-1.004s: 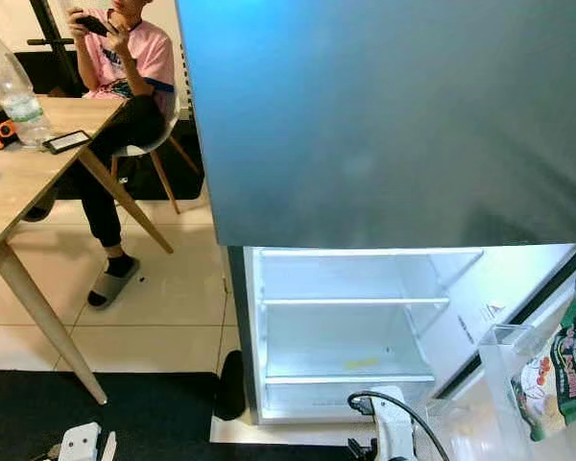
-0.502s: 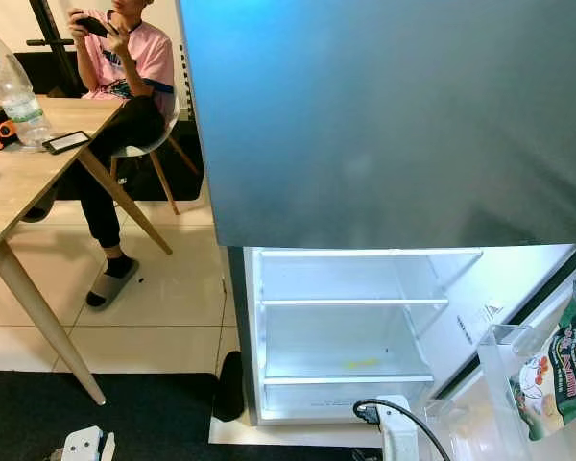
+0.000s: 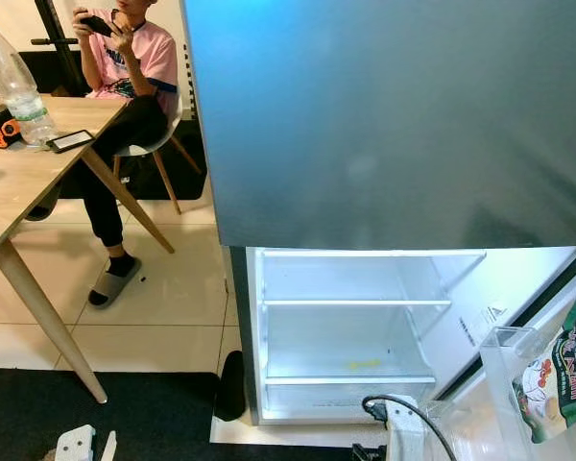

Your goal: Restocking fridge

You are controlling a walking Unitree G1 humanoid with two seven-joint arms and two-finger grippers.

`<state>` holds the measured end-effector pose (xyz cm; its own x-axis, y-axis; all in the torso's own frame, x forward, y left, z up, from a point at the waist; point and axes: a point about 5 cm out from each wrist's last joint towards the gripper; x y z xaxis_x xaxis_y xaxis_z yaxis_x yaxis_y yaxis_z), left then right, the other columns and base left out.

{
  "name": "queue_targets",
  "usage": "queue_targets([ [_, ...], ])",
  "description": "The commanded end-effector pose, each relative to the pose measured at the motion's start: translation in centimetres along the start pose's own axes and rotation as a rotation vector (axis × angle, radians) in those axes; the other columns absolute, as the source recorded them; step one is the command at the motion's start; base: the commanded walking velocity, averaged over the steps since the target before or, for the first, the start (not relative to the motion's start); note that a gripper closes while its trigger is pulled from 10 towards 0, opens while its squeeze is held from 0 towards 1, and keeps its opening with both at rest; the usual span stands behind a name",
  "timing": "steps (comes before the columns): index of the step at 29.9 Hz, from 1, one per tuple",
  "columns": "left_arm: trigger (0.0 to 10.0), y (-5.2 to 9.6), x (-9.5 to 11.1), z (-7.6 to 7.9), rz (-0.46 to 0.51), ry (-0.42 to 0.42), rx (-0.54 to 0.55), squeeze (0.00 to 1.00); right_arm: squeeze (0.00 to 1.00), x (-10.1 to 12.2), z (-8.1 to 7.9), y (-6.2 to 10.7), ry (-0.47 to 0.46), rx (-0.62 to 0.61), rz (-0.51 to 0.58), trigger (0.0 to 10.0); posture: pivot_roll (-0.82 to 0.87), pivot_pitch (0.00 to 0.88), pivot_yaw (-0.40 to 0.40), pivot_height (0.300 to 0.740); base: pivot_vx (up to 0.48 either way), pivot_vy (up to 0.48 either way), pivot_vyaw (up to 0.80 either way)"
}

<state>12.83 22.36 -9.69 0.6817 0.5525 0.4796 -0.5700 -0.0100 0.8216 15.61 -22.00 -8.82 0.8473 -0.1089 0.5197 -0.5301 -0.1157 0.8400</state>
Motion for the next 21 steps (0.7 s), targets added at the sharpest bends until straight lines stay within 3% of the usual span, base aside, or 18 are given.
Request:
queue_targets([
  [1, 10.0, -0.02, -0.41, 0.20, -0.006, 0.046, -0.003, 0.00, 0.00, 0.35, -0.23, -0.12, -0.045, 0.012, 0.018, 10.0, 0.00, 0.000, 0.013, 0.740, 0.000, 0.000, 0.00],
  [5, 10.0, -0.09, -0.14, 0.33, 0.022, 0.177, -0.018, 0.00, 0.00, 0.49, -0.11, -0.10, -0.085, 0.006, 0.028, 10.0, 0.00, 0.000, 0.007, 0.740, 0.000, 0.000, 0.00],
  [21, 10.0, -0.08, 0.22, 0.18, 0.040, 0.233, -0.022, 0.00, 0.00, 0.36, 0.09, 0.00, -0.125, 0.005, 0.034, 10.0, 0.00, 0.000, 0.010, 0.740, 0.000, 0.000, 0.00],
])
Point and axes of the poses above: a point about 5 cm out from each wrist's last joint towards the gripper, its own y axis pointing back from the gripper into the wrist, its own x axis along the axis of the wrist's last joint, z = x × y, and after that the axes turned 8 degrees about y, right-handed
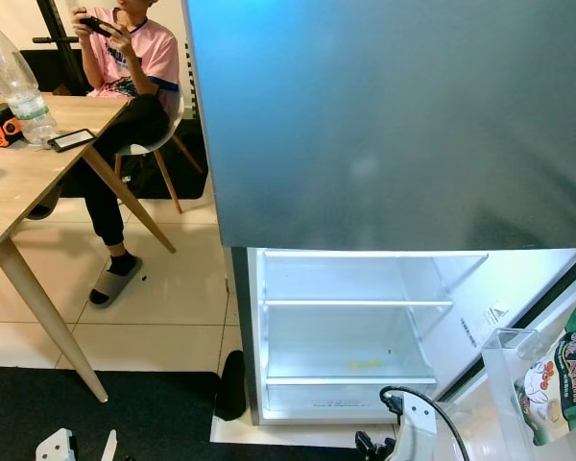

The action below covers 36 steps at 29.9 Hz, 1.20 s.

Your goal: Restocking fridge

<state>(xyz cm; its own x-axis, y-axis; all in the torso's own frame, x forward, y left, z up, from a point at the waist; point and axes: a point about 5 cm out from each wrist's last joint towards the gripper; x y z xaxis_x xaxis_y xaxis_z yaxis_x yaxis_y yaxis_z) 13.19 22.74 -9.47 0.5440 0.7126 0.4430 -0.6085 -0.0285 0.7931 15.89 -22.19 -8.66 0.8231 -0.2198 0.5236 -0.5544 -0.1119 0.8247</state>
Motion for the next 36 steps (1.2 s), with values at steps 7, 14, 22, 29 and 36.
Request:
queue_targets([
  [7, 10.0, 0.0, -0.4, 0.1, -0.010, 0.036, -0.003, 0.00, 0.00, 0.1, -0.1, 0.0, -0.022, 0.005, 0.007, 10.0, 0.00, 0.000, 0.008, 0.740, 0.000, 0.000, 0.00],
  [14, 10.0, 0.0, -0.1, 0.1, 0.011, 0.084, -0.001, 0.00, 0.00, 0.2, -0.2, -0.1, -0.044, 0.011, 0.016, 10.0, 0.00, 0.000, 0.012, 0.740, 0.000, 0.000, 0.00],
  [22, 10.0, -0.1, 0.8, 0.2, 0.063, 0.200, -0.006, 0.00, 0.00, 0.6, -0.2, -0.1, -0.115, 0.009, 0.038, 10.0, 0.00, 0.000, 0.011, 0.740, 0.000, 0.000, 0.00],
  [29, 10.0, -0.1, 0.8, 0.1, 0.069, 0.230, -0.009, 0.00, 0.00, 0.5, 0.0, 0.0, -0.129, 0.003, 0.040, 10.0, 0.00, 0.000, 0.011, 0.740, 0.000, 0.000, 0.00],
  [36, 10.0, -0.1, 0.7, 0.1, 0.070, 0.244, -0.012, 0.00, 0.00, 0.4, 0.0, 0.0, -0.103, 0.011, 0.033, 10.0, 0.00, 0.000, 0.006, 0.740, 0.000, 0.000, 0.00],
])
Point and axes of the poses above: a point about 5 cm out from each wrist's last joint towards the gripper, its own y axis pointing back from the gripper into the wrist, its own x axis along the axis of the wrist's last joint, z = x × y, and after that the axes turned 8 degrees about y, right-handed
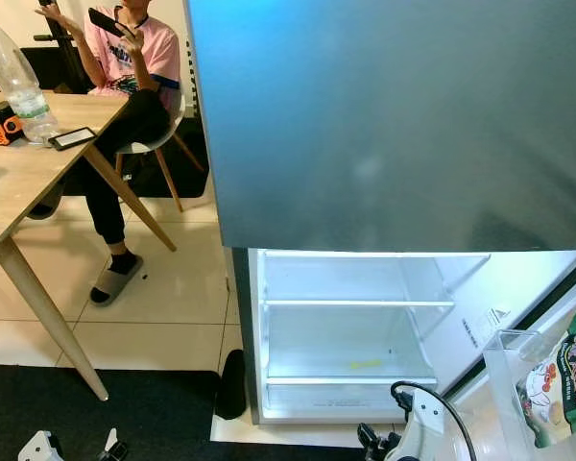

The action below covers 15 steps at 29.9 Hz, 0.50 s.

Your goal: Restocking fridge

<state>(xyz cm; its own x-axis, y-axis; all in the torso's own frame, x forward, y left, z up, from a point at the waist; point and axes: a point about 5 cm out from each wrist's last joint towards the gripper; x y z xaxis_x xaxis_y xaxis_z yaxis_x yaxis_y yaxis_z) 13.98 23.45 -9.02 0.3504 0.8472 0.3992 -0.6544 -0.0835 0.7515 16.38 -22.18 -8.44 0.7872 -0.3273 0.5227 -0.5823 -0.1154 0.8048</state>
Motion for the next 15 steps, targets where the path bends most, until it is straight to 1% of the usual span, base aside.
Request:
queue_targets([
  [1, 10.0, 0.08, -0.40, -0.15, -0.011, 0.017, 0.005, 0.00, 0.00, -0.07, 0.16, 0.08, 0.006, -0.001, 0.001, 10.0, 0.00, 0.000, 0.006, 0.740, 0.000, 0.000, 0.00],
  [3, 10.0, 0.08, -0.45, -0.13, -0.012, 0.022, 0.003, 0.00, 0.00, -0.19, 0.11, 0.09, 0.047, 0.009, -0.016, 10.0, 0.00, 0.000, 0.008, 0.740, 0.000, 0.000, 0.00],
  [5, 10.0, 0.08, -0.48, -0.13, -0.013, 0.023, 0.004, 0.00, 0.00, -0.21, 0.12, 0.10, 0.059, 0.010, -0.020, 10.0, 0.00, 0.000, 0.008, 0.740, 0.000, 0.000, 0.00],
  [15, 10.0, 0.02, -0.79, 0.06, -0.020, 0.027, -0.001, 0.00, 0.00, -0.70, -0.04, 0.16, 0.121, 0.046, -0.062, 10.0, -0.01, 0.000, 0.002, 0.740, 0.000, 0.000, 0.78],
])
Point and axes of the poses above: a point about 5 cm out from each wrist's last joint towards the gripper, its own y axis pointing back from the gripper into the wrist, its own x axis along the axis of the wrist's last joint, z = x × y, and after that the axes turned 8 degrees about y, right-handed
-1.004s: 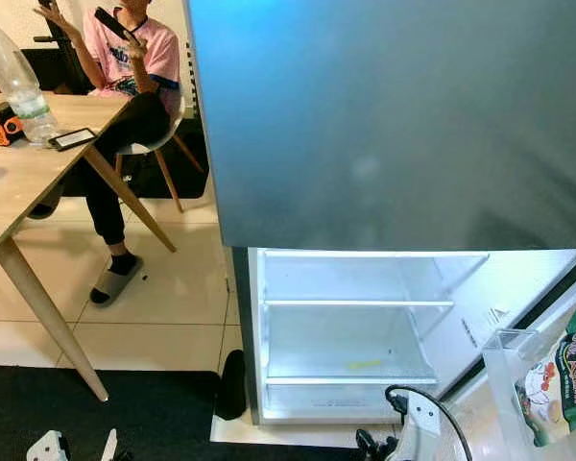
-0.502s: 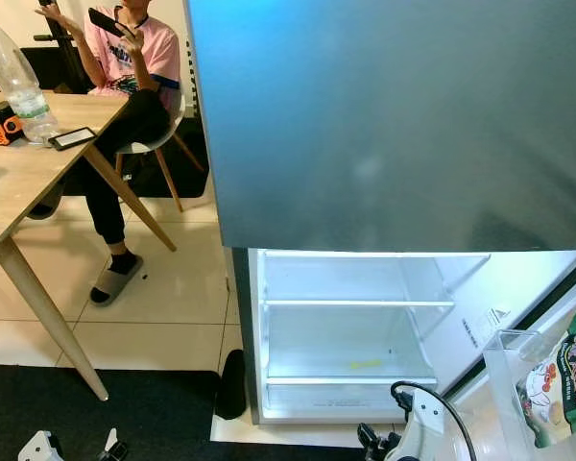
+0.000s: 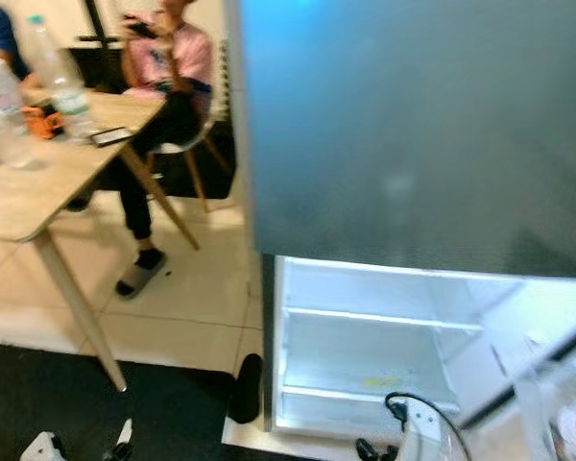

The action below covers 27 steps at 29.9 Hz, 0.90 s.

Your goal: Restocking fridge

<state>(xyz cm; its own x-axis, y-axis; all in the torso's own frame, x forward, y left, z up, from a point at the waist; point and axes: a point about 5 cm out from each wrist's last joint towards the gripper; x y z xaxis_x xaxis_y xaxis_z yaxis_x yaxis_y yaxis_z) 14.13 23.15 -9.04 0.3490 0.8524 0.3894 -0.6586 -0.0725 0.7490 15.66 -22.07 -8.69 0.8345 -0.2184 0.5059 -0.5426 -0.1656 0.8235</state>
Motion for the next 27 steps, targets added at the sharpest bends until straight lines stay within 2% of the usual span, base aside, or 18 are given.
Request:
queue_targets([
  [1, 10.0, 0.1, -0.6, -0.2, -0.014, 0.018, 0.009, 0.00, 0.00, 0.0, -0.2, -0.1, 0.020, 0.013, -0.009, 10.0, -0.01, 0.000, 0.002, 0.740, 0.000, 0.000, 0.78],
  [14, 10.0, 0.2, -0.8, -0.3, -0.024, 0.000, 0.013, 0.00, 0.00, -0.5, -0.4, 0.0, 0.115, 0.062, -0.057, 10.0, -0.01, 0.008, 0.003, 0.740, 0.000, 0.000, 0.78],
  [17, 10.0, 0.2, -1.0, -0.3, -0.035, -0.031, 0.016, 0.00, 0.00, -0.8, -0.3, 0.1, 0.150, 0.081, -0.076, 10.0, -0.01, 0.009, 0.005, 0.740, 0.000, 0.000, 0.78],
  [27, 10.0, 0.2, -1.1, -0.4, -0.044, -0.052, 0.020, 0.00, 0.00, -1.0, -0.4, 0.2, 0.198, 0.121, -0.099, 10.0, -0.01, 0.006, 0.005, 0.740, 0.000, 0.000, 0.77],
])
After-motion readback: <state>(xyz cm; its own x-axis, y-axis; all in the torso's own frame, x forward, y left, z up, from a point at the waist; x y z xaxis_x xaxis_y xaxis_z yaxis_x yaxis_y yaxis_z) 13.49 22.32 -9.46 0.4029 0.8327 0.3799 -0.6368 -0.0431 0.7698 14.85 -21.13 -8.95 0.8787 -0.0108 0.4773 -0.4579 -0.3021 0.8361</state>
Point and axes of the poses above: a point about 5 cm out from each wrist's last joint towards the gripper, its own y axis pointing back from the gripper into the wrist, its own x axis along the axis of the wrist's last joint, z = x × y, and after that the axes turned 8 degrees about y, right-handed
